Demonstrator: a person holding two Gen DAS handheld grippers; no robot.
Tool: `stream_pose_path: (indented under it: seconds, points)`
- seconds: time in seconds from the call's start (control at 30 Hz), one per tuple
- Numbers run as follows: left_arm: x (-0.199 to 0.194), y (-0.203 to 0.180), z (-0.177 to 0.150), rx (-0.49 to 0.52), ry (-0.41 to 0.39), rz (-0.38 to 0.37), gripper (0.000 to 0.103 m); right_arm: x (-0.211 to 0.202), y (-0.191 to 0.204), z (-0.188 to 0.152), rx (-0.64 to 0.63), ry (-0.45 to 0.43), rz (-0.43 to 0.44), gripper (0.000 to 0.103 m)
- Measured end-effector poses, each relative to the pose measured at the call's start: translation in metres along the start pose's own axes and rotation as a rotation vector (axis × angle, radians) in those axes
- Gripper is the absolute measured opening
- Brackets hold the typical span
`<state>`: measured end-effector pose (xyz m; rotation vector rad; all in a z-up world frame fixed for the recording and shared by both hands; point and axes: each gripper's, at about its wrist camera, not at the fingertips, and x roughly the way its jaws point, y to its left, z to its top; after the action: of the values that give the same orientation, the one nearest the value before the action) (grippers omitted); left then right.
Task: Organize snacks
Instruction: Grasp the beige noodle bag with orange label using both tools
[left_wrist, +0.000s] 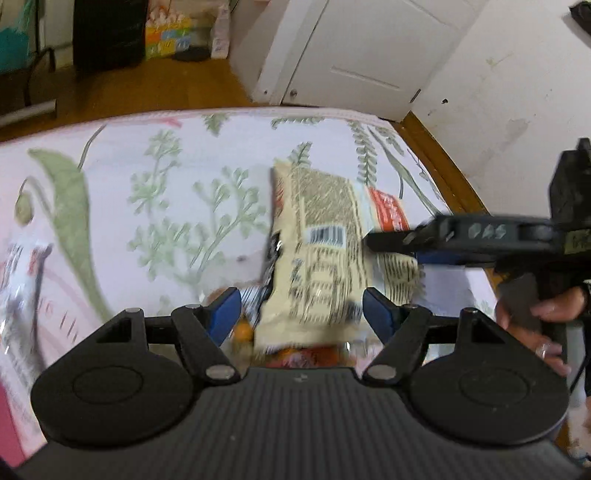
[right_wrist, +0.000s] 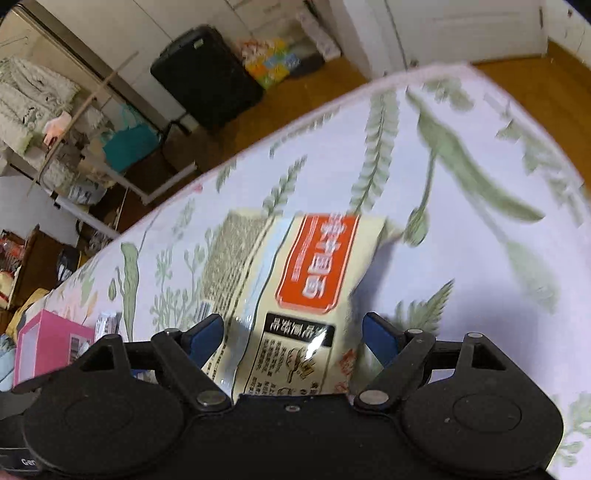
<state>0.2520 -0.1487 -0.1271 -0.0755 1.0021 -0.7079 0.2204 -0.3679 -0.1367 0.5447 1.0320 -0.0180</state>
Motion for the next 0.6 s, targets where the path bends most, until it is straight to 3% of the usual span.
stream_pose_path:
  seconds: [0.13,0.2,0.33,0.6]
  points:
    - [0.028,-0.010,0.005,0.074,0.054,0.005,0.071,0.010,0.007,-0.006,0.017,0.011,0.009,0.092]
    - [0.031,-0.008,0.005,0.057,0.089,-0.060,0.071,0.008,0.011,-0.006,0.001,0.005,0.005,0.088]
    - [0.016,-0.005,0.004,0.033,0.092,-0.090,0.067,0.001,0.018,-0.003,-0.015,0.001,0.036,0.077]
    - [-0.033,-0.012,-0.012,0.081,0.102,-0.048,0.067,-0.024,0.040,-0.024,-0.073,0.011,0.105,0.076]
